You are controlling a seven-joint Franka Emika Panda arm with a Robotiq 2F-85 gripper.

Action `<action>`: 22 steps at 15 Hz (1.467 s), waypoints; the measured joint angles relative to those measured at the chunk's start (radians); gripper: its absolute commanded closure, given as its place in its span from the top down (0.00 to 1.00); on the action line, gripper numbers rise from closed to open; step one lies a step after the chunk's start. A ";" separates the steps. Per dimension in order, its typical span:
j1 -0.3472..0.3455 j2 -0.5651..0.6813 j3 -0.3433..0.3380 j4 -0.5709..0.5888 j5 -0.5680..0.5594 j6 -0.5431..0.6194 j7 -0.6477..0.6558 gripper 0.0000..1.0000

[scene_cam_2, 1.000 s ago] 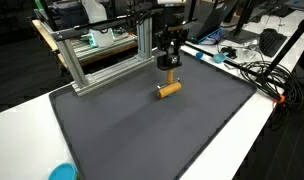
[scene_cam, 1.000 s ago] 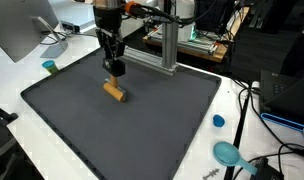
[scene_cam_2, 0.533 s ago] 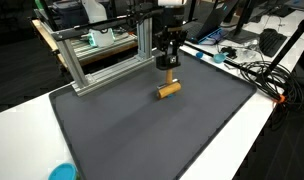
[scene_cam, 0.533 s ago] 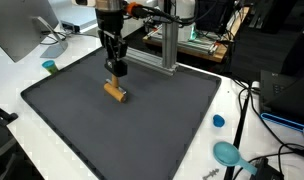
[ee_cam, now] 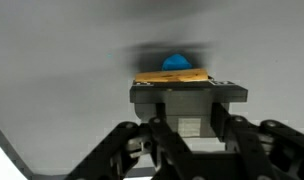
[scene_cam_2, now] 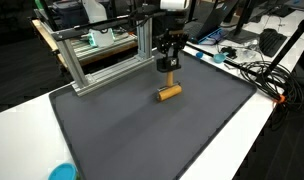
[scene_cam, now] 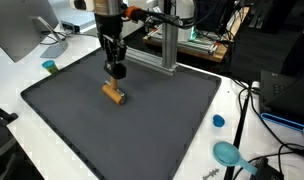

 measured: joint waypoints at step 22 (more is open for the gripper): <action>-0.045 0.047 0.004 0.118 0.140 -0.196 -0.085 0.21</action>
